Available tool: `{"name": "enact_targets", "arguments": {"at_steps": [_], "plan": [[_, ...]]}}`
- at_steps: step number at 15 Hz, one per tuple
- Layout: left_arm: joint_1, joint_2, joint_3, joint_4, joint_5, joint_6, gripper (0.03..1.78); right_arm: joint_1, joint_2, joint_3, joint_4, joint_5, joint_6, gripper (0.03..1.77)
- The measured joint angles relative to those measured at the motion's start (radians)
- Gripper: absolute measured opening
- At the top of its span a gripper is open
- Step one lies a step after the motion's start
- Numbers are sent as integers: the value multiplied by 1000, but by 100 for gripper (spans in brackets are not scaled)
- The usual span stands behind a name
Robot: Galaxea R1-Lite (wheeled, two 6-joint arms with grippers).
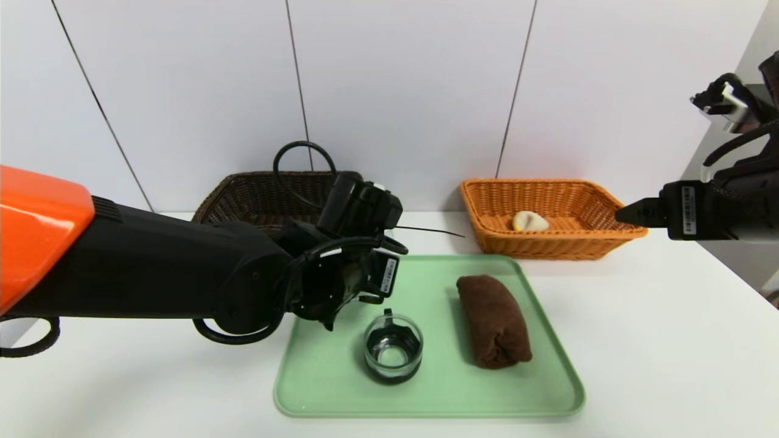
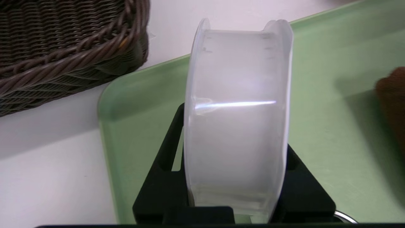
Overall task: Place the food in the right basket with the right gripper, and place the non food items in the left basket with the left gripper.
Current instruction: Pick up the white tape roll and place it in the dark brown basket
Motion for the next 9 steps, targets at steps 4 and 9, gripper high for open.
{"name": "enact_targets", "arguments": {"at_steps": [4, 9], "plan": [[-38, -52, -36, 33, -79, -5, 59, 0, 3, 1, 0, 0, 3, 170], [-25, -117, -215, 204, -135, -2, 59, 0, 4, 1, 1, 3, 5, 170]]}}
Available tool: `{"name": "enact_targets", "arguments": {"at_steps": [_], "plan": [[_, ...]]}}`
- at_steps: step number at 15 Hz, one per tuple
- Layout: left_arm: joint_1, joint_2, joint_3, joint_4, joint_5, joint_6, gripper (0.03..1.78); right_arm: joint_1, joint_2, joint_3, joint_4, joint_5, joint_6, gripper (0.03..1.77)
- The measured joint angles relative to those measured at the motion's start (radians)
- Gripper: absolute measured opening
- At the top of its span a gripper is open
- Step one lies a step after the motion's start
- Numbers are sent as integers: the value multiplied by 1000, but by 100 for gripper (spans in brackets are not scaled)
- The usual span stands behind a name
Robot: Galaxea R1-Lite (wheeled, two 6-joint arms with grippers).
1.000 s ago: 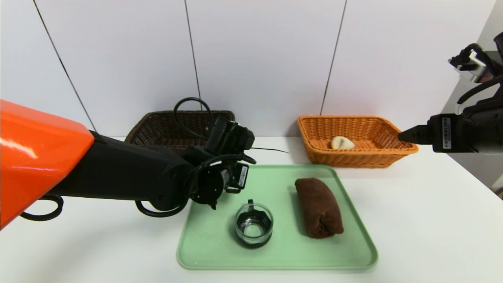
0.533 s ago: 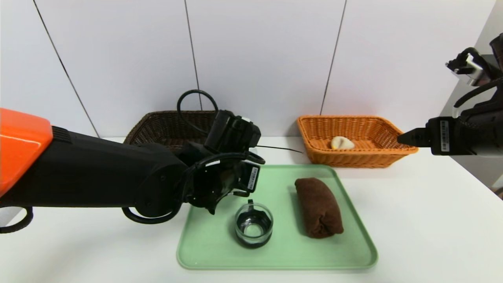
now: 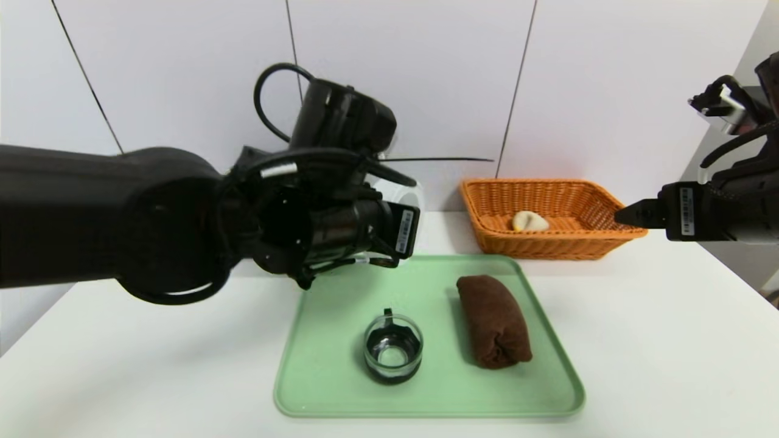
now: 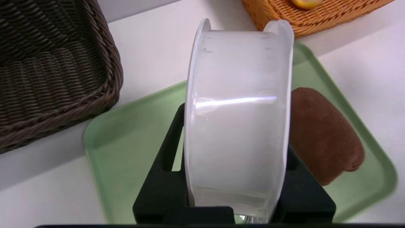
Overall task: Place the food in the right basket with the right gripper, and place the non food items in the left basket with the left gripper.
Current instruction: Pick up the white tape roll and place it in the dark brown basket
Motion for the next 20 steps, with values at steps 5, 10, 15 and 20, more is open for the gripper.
{"name": "enact_targets", "arguments": {"at_steps": [5, 10, 15, 20], "plan": [[146, -37, -126, 130, -43, 64, 59, -20, 0, 2, -43, 175, -14, 170], [275, -34, -128, 130, -104, 114, 59, -94, 28, 13, -215, 468, -41, 170], [395, 31, -154, 112, -120, 127, 59, -114, 43, 20, -219, 485, -42, 170], [502, 139, -208, 107, -146, 128, 59, -121, 43, 55, -219, 479, -44, 170]]}}
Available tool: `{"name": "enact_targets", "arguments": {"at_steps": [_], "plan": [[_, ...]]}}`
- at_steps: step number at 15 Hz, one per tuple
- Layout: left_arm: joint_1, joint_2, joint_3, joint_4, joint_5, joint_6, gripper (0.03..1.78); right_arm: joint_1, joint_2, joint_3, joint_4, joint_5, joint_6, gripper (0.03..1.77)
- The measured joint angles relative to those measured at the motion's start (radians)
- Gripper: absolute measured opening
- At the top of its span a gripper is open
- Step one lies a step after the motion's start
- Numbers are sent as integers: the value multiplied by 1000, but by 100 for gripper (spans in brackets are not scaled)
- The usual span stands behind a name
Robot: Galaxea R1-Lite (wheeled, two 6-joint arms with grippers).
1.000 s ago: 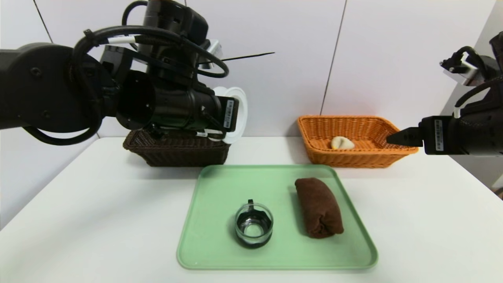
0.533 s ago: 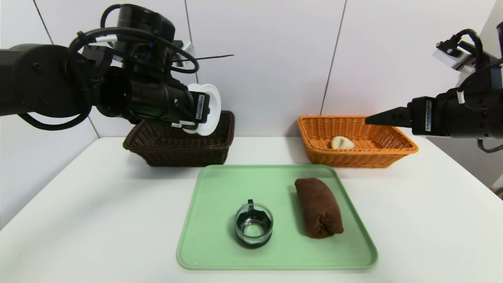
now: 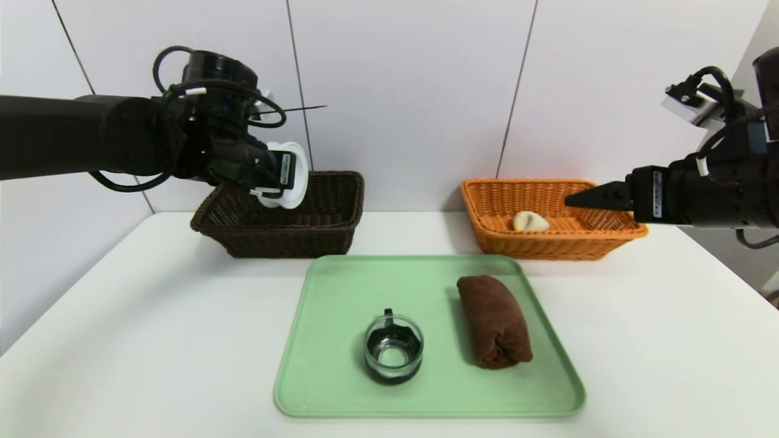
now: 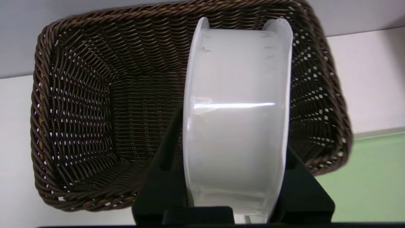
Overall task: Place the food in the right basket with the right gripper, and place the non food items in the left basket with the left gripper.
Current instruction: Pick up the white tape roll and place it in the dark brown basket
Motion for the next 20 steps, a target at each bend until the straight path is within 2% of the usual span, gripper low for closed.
{"name": "enact_targets", "arguments": {"at_steps": [5, 8, 11, 20], "plan": [[116, 116, -105, 7, -15, 14, 59, -37, 3, 7, 0, -1, -6, 170], [165, 172, -120, 8, -23, 39, 59, -54, 11, 3, -6, -3, -12, 170], [181, 204, -126, 7, -40, 43, 59, -60, 16, 1, -6, -3, -13, 170], [186, 223, -127, 5, -37, 44, 59, -61, 23, 1, -6, -2, -14, 170]]}}
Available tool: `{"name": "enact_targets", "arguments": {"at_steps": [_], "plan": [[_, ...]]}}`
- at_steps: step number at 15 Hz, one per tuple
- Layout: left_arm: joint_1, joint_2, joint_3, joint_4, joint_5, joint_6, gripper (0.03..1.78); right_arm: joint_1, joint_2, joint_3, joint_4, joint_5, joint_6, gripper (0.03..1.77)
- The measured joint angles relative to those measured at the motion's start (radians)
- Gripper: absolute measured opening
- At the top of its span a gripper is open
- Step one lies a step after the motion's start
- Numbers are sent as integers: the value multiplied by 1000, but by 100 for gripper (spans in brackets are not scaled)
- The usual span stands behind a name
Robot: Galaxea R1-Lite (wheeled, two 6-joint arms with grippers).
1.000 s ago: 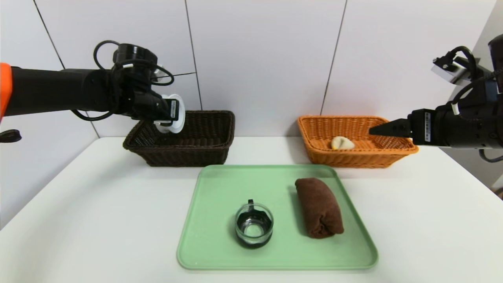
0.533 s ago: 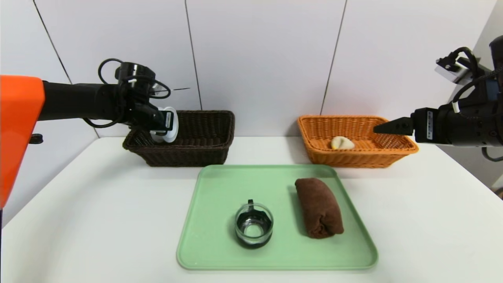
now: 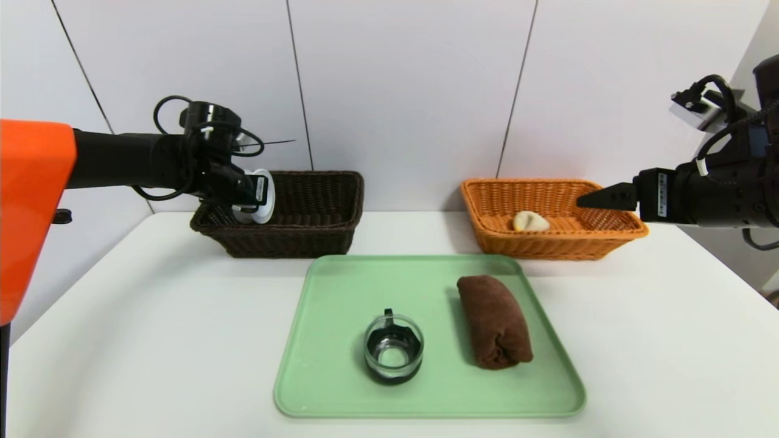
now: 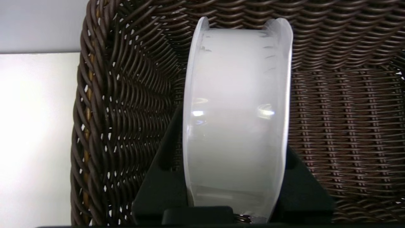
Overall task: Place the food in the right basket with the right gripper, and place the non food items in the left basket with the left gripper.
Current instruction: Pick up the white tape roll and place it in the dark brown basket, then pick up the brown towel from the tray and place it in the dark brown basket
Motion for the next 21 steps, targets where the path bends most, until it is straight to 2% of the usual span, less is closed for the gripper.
{"name": "enact_targets", "arguments": {"at_steps": [1, 6, 10, 13, 17, 21], "plan": [[-1, 1, 0, 1, 2, 0, 59, 0, 1, 0, 0, 0, 0, 170], [0, 7, -1, 2, 3, 1, 110, 0, 4, -1, 0, 0, 1, 170], [0, 11, -15, 7, 3, 1, 135, 0, 5, 2, 1, 0, 2, 170], [-1, -6, -67, 37, 5, 1, 146, 0, 3, 7, 2, -1, 3, 170], [-2, -66, -175, 137, 5, 34, 156, 0, 5, 8, 0, -1, 1, 170], [-22, -173, -194, 232, -12, 63, 162, -1, 10, 7, 0, -1, 3, 170]]}}
